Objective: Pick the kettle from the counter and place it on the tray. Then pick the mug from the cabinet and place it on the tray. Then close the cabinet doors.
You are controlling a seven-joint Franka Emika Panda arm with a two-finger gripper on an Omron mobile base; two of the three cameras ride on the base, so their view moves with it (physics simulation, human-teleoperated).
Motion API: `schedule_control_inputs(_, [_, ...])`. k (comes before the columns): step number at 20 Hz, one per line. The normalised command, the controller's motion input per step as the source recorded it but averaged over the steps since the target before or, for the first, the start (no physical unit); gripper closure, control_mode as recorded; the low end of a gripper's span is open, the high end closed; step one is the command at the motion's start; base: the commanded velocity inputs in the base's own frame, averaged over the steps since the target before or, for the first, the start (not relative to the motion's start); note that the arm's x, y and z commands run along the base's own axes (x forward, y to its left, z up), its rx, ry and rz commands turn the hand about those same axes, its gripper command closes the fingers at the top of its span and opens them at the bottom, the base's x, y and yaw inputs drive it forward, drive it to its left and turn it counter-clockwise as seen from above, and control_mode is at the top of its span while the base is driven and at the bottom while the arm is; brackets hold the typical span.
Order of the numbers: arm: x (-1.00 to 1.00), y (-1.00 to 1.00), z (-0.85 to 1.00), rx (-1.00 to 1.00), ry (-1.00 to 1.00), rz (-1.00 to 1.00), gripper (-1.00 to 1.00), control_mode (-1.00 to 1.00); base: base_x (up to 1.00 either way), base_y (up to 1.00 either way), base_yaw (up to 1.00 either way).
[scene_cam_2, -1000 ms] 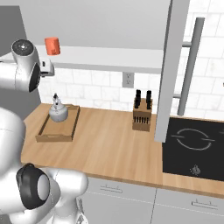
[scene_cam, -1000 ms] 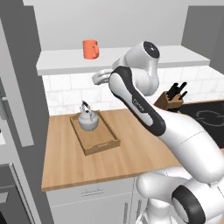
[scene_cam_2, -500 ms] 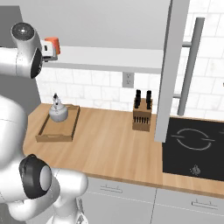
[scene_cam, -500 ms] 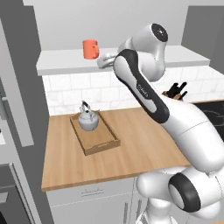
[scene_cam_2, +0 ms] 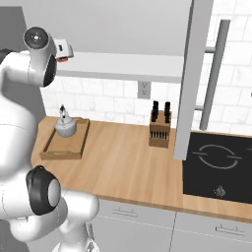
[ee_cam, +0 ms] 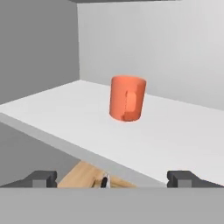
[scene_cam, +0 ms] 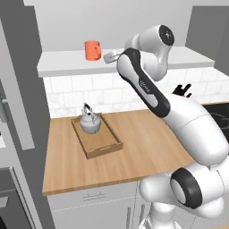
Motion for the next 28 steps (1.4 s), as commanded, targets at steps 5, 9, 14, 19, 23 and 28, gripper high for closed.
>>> schedule_control_inputs(5, [0.21,0.01,0.00,0.00,0.01,0.00,-1.00,-1.00,0.00,0.00,0.00])
schedule_control_inputs(9, [0.31,0.02,0.00,0.00,0.06,0.00,-1.00,-1.00,0.00,0.00,0.00])
schedule_control_inputs(14, [0.43,0.14,0.00,0.00,0.01,0.00,-1.00,-1.00,0.00,0.00,0.00])
schedule_control_inputs(19, [0.41,0.27,0.00,0.00,0.00,0.00,-1.00,-1.00,0.00,0.00,0.00])
schedule_control_inputs(23, [0.54,0.12,0.00,0.00,0.03,0.01,-1.00,-1.00,0.00,0.00,0.00])
schedule_control_inputs(28, [0.52,0.07,0.00,0.00,0.02,0.00,-1.00,-1.00,0.00,0.00,0.00])
